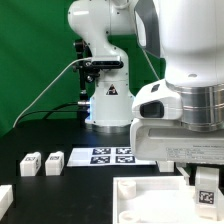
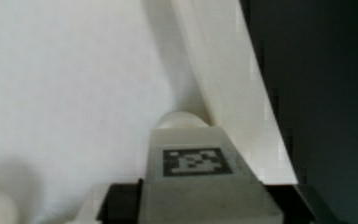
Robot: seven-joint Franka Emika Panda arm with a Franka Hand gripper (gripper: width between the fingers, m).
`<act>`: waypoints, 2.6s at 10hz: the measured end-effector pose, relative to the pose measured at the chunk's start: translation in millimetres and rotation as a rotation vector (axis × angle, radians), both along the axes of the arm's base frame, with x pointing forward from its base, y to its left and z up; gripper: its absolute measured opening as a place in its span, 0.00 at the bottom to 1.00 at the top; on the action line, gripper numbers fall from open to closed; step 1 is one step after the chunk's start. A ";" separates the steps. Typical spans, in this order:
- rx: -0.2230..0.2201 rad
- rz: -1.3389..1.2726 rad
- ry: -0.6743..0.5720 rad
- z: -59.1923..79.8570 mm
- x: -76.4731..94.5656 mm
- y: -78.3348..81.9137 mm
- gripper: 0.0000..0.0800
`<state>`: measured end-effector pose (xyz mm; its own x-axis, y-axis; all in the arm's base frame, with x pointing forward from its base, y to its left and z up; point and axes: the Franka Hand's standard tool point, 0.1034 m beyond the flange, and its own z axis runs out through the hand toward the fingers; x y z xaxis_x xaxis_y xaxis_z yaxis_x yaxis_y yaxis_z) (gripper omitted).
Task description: Assemble one leg
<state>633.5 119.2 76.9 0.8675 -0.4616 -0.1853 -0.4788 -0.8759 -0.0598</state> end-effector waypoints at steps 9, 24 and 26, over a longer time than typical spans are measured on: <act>0.046 -0.954 0.041 -2.0 -7.7 19.7 0.40; 0.028 0.466 -0.134 0.0 -9.5 9.6 0.67; 0.012 0.333 -0.114 -0.7 -10.0 7.5 0.50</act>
Offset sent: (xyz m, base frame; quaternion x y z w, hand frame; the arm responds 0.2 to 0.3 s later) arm 0.0019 -0.0020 -0.0143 0.1427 0.0374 0.4430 0.8843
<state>623.5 126.7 76.2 0.9855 -0.1486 -0.0822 -0.1570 -0.9817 -0.1081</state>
